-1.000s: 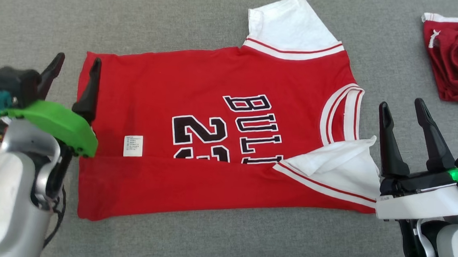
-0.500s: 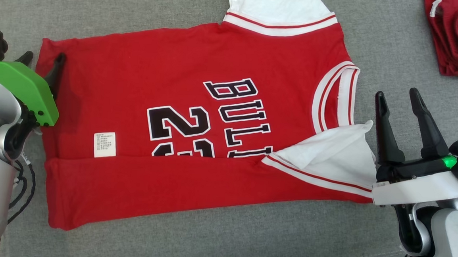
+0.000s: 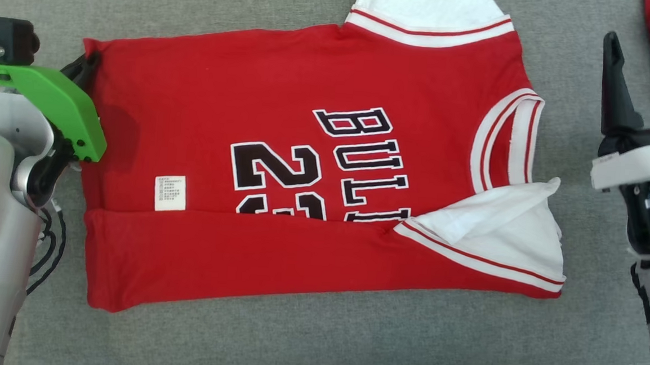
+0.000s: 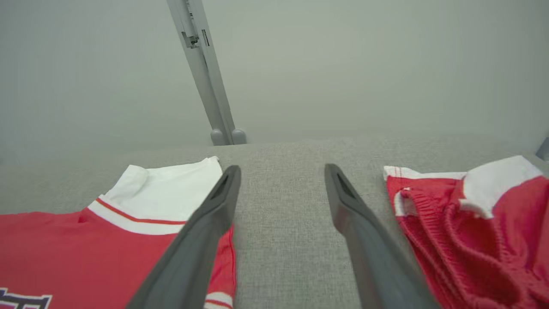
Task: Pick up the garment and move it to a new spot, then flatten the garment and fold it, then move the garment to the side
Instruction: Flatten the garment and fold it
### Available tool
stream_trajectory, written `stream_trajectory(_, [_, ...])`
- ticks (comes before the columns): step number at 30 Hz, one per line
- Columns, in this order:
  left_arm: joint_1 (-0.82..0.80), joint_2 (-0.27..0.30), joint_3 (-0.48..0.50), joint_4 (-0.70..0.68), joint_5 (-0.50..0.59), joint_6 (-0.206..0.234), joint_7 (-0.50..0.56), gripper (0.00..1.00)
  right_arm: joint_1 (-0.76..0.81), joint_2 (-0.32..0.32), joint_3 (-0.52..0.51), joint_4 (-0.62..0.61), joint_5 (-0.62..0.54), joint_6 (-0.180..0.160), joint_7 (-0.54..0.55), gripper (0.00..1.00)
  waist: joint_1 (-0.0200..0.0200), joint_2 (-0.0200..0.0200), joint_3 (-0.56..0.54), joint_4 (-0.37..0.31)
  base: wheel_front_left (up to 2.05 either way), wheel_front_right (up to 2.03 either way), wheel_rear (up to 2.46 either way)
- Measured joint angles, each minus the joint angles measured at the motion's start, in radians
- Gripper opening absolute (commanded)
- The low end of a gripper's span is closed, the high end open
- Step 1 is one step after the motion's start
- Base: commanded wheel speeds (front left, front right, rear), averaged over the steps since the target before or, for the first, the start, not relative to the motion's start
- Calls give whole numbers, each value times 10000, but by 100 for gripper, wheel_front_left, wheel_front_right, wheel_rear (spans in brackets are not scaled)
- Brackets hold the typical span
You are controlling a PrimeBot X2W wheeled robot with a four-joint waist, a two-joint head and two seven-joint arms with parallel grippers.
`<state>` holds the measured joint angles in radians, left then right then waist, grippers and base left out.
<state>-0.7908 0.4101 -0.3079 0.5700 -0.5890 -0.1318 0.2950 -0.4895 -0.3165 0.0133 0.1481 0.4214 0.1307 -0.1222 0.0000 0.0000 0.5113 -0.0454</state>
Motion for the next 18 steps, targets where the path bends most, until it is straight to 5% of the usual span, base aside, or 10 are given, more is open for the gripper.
stream_trajectory(18, [-1383,-884,-1509,-86,-355,-2,-1118,0,-5023,-1338,2633,3676,1187,0,1747,100,1,0,1127,1704,0,0,0])
